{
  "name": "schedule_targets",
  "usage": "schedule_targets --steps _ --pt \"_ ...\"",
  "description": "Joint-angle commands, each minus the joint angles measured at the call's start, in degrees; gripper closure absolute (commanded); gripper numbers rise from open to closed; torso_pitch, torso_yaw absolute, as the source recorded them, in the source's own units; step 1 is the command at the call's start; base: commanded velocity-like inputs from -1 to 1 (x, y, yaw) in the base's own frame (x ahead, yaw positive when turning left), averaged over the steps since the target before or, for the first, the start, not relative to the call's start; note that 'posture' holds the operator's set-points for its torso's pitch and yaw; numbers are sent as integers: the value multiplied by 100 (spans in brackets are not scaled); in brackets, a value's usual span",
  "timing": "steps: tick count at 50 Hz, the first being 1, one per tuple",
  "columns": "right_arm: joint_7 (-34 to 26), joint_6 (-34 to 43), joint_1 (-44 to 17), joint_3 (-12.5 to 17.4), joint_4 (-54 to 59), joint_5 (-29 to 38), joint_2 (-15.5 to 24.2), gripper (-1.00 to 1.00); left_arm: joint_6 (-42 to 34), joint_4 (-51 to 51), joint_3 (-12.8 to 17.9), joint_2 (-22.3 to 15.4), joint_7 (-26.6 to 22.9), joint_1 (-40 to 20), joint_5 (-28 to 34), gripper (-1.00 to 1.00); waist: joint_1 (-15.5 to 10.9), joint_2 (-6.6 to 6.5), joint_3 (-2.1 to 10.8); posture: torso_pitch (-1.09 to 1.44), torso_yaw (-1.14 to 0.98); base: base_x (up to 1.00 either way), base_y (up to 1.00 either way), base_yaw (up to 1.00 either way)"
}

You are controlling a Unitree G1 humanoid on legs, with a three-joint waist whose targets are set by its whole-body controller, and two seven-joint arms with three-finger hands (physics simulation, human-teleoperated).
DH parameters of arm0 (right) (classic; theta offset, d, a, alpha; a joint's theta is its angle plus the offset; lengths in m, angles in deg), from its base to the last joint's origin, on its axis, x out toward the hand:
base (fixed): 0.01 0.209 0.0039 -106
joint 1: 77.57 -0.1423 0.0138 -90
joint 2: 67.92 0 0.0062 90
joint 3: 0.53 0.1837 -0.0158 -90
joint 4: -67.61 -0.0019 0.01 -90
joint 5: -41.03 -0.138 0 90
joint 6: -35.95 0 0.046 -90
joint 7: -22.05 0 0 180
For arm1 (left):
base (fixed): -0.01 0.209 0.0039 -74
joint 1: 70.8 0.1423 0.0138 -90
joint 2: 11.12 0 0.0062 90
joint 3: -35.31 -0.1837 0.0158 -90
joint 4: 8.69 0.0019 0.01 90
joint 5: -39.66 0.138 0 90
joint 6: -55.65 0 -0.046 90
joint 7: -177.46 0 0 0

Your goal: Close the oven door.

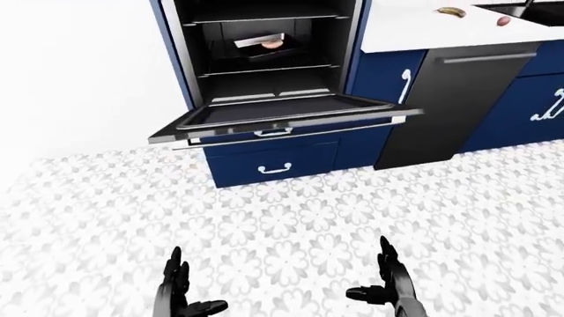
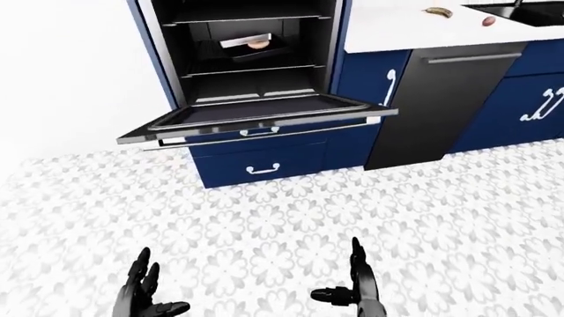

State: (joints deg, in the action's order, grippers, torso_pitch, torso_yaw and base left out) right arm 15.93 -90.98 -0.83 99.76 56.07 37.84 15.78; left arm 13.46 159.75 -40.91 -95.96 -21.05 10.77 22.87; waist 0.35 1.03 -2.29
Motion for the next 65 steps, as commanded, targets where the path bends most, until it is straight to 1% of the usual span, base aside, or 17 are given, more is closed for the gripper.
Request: schedule_targets --steps 1,6,7,11,15,19,20,31,35,36,40,44,48,49,61,64,65 --pt "20 -150 -93 9 -128 -25 54 -100 147 -118 16 -50 -22 -74 -6 -100 5 -4 69 0 0 0 39 0" --pt "17 -146 -101 10 -131 -27 61 -100 140 -120 16 -53 -29 -78 -11 -100 53 516 184 0 0 0 38 0" --pt "19 -143 -103 10 -131 -27 61 -100 143 -121 15 -55 -23 -77 -9 -100 119 194 90 0 0 0 38 0" --pt "31 -135 -105 4 -129 -19 57 -100 149 -118 13 -47 -23 -67 -8 -100 79 265 184 0 0 0 39 0" --pt "31 -147 -92 4 -129 -17 54 -100 155 -117 6 -37 -16 -60 -5 -100 69 -28 92 0 0 0 39 0" --pt "43 -147 -104 1 -132 -13 47 -100 155 -127 8 -38 -24 -67 -13 -100 23 -769 225 0 0 0 39 0" --pt "46 -149 -105 0 -132 -12 45 -100 158 -126 11 -39 -31 -63 -19 -100 -9 -492 182 0 0 0 38 0" --pt "57 -154 -96 2 -131 -13 56 -100 138 -128 12 -55 -43 -54 -31 -100 12 47 72 0 0 0 38 0" --pt "55 -158 -91 3 -134 -15 63 -100 144 -119 14 -53 -52 -46 -34 -100 45 469 154 0 0 0 38 0" --pt "55 -156 -92 3 -135 -15 62 -100 145 -118 14 -56 -50 -45 -33 -100 93 218 106 0 0 0 38 0" --pt "59 -157 -93 -3 -136 -12 59 -100 148 -120 8 -50 -48 -48 -29 -100 83 250 191 0 0 0 38 0" --pt "29 -167 -103 1 -142 -29 63 -100 143 -125 12 -51 -51 -48 -38 -100 66 -14 94 0 0 0 38 0" --pt "23 -156 -112 4 -143 -37 67 -100 140 -124 11 -56 -61 -49 -41 -100 31 -740 216 0 0 0 38 0" --pt "27 -156 -110 2 -142 -34 68 -100 140 -124 11 -57 -59 -51 -41 -100 13 -548 219 0 0 0 38 0" --pt "29 -149 -124 6 -134 -29 68 -100 145 -131 -9 -55 -43 -47 -29 -100 25 129 70 0 0 0 38 0" --pt "30 -148 -126 7 -134 -28 67 -100 142 -133 -12 -64 -32 -56 -14 -100 62 510 179 0 0 0 38 0" --pt "29 -148 -129 9 -136 -30 65 -100 146 -130 -4 -66 -44 -51 -22 -100 126 201 91 0 0 0 38 0"
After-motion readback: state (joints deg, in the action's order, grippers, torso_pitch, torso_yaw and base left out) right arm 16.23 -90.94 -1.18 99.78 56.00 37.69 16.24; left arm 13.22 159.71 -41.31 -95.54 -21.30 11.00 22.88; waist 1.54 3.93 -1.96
